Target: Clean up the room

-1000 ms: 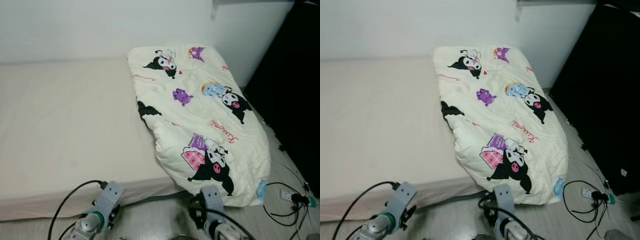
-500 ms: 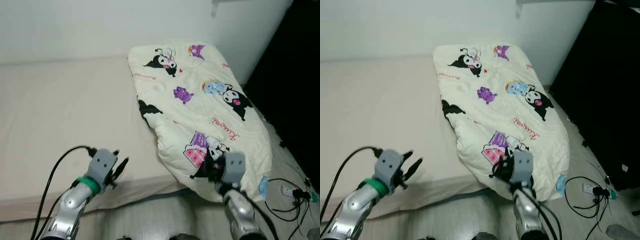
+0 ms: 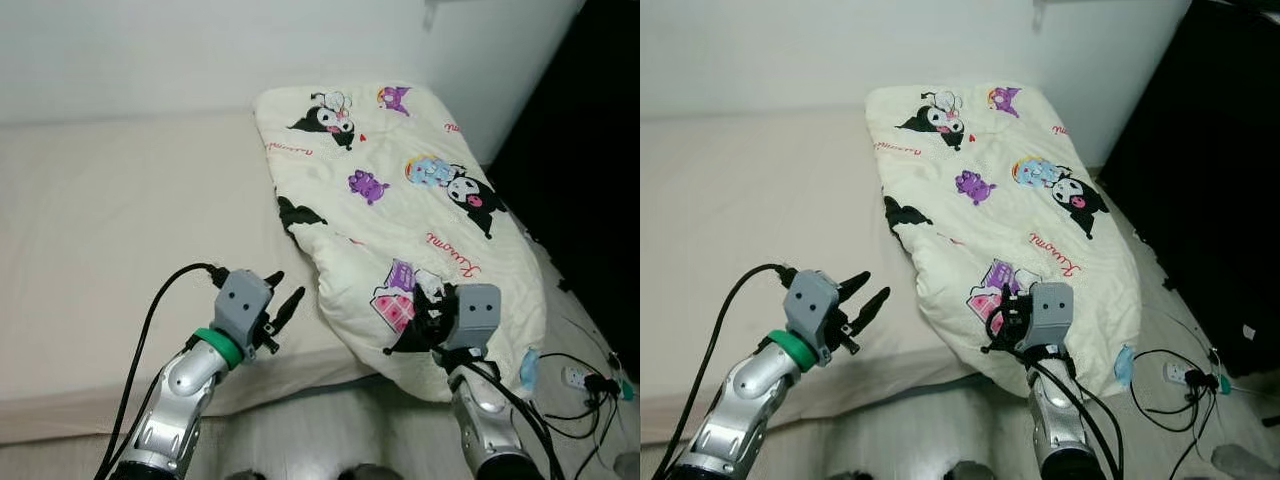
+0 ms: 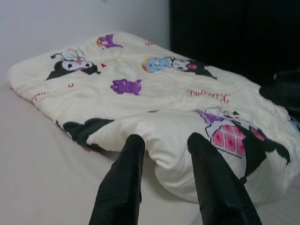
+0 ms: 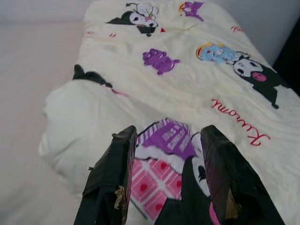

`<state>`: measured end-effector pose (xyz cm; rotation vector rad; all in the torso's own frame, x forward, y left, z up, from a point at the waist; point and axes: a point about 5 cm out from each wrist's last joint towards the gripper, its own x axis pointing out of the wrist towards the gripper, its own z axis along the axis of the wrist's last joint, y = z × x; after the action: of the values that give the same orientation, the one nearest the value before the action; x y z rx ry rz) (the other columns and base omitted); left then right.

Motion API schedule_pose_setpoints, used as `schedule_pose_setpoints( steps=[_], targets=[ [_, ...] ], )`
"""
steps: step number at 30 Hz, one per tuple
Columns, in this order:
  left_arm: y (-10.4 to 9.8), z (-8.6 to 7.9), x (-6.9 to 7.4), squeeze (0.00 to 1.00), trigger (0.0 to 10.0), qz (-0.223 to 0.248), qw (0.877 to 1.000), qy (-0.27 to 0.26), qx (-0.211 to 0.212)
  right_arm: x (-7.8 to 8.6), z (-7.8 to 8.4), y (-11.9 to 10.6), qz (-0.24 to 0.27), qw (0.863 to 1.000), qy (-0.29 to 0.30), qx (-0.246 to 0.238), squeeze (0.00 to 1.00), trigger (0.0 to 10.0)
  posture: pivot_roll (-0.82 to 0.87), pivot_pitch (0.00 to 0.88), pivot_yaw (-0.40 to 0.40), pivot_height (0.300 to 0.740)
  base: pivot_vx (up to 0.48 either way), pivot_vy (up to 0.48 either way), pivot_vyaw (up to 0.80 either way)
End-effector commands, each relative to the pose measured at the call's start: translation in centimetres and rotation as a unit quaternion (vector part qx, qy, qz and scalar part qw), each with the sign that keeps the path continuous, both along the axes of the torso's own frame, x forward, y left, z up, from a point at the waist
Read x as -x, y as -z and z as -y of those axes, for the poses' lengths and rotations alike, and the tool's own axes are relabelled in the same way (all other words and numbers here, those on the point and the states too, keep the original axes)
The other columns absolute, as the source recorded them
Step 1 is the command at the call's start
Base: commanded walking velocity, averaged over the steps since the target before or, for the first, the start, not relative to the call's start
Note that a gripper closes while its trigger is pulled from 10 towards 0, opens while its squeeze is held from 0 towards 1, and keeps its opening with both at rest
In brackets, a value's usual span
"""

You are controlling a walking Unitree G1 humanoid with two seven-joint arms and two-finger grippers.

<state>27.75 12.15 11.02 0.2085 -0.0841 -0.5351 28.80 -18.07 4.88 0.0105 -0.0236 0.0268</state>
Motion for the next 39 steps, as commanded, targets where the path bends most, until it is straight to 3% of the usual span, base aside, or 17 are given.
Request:
schedule_pose_setpoints(
  steps=[1,26,37,39],
  targets=[
    [0.5,0.1,0.5,0.0,10.0,-0.02,1.0,0.001,0.001,0.5,0.5,0.4,-0.012,1.0,0.008,0.0,0.0,10.0,-0.11,0.066,0.054,0.665,0.0,0.0,0.0],
    [0.1,0.7,0.8,0.0,10.0,-0.04,0.999,-0.001,-0.002,0.6,-0.5,0.8,-0.027,0.999,-0.017,0.001,0.0,10.0,-0.09,0.079,0.062,0.575,0.0,0.0,0.0],
    [0.1,0.7,1.1,0.0,10.0,-0.045,0.999,-0.002,-0.004,-0.5,-0.8,-0.1,-0.015,0.998,-0.048,0.04,0.0,10.0,-0.07,0.092,0.062,0.54,0.0,0.0,0.0],
    [0.1,0.8,1.1,0.0,10.0,-0.047,0.999,-0.003,-0.003,-1.5,-0.9,-1.3,0.006,0.997,-0.058,0.055,0.0,10.0,-0.06,0.099,0.062,0.535,0.0,0.0,0.0]
  ],
)
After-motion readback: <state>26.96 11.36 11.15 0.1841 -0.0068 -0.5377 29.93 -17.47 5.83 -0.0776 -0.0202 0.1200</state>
